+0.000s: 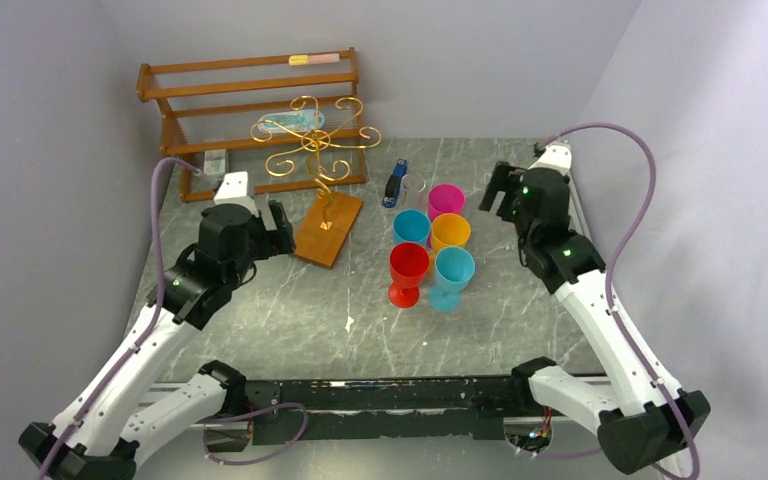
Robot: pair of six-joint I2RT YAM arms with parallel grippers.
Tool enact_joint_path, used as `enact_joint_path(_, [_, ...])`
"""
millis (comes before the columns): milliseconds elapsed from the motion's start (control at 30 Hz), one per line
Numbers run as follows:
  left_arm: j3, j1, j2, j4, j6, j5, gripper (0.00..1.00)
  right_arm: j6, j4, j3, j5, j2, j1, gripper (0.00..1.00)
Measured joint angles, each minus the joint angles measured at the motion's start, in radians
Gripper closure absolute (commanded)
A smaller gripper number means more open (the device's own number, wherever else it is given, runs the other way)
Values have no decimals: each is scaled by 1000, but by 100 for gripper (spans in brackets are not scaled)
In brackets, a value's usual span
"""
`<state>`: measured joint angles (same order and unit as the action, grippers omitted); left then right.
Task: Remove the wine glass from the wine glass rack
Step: Reset both arms
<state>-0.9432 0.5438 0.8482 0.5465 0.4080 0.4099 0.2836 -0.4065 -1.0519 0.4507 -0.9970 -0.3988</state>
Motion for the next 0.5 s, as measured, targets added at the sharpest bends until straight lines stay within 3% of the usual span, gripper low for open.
enact_joint_path(100, [0,-126,-2,-6,-10,-66,2,13,1,-34,-102,-34,119,12])
enact_joint_path(200, [-14,-320,26,-10,-39,-169,2,34,2,-66,-206,-78,191,11])
enact_joint_path(333, [-115,-550,153,-10,-71,-328,1,60,-3,-115,-329,-156,251,7])
enact_joint_path(500, [-319,-693,294,13,-91,-449,1,54,-32,-241,-404,-265,257,0])
